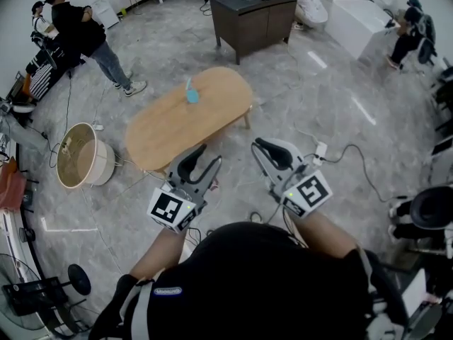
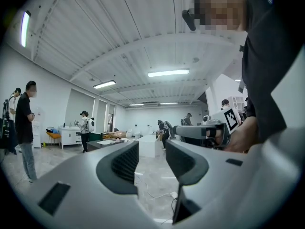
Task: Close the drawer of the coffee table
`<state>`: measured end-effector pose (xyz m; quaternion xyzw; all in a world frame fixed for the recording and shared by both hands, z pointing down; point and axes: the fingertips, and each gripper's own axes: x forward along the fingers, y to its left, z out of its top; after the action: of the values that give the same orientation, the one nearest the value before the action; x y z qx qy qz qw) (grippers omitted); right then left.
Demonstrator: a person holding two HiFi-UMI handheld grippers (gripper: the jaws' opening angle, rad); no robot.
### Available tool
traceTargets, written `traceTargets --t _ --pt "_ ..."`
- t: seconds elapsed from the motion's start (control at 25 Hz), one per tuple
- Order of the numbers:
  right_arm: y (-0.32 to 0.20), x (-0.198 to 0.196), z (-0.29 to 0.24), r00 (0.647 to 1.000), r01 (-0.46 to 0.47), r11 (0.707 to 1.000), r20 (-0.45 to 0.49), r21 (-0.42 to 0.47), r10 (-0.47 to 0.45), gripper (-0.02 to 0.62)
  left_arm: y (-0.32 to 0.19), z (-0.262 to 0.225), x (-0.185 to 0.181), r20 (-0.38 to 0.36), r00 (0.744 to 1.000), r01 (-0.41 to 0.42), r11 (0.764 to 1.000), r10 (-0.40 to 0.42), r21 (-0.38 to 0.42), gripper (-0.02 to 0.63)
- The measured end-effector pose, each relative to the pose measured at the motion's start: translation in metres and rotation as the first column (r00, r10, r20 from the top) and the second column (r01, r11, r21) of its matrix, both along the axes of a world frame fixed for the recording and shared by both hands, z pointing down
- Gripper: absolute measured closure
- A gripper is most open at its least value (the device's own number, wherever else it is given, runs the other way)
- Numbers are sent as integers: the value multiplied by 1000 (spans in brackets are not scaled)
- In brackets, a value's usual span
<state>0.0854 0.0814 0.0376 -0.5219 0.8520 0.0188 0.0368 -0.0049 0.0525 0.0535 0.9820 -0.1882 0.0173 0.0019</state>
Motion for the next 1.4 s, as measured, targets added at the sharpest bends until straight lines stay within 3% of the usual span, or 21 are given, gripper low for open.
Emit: traceTargets --t 0.48,0.72,1.4 --pt "3 -20 -2 997 64 998 -44 -27 -65 584 9 -12 18 -23 999 -43 999 43 3 457" --pt "-5 -27 15 996 78 994 -34 -82 -81 586 8 -13 13 -36 999 -39 999 39 -8 463" --pt "-4 -46 26 992 112 989 -41 -96 -116 586 7 -5 -7 -42 999 8 1000 -10 -28 463"
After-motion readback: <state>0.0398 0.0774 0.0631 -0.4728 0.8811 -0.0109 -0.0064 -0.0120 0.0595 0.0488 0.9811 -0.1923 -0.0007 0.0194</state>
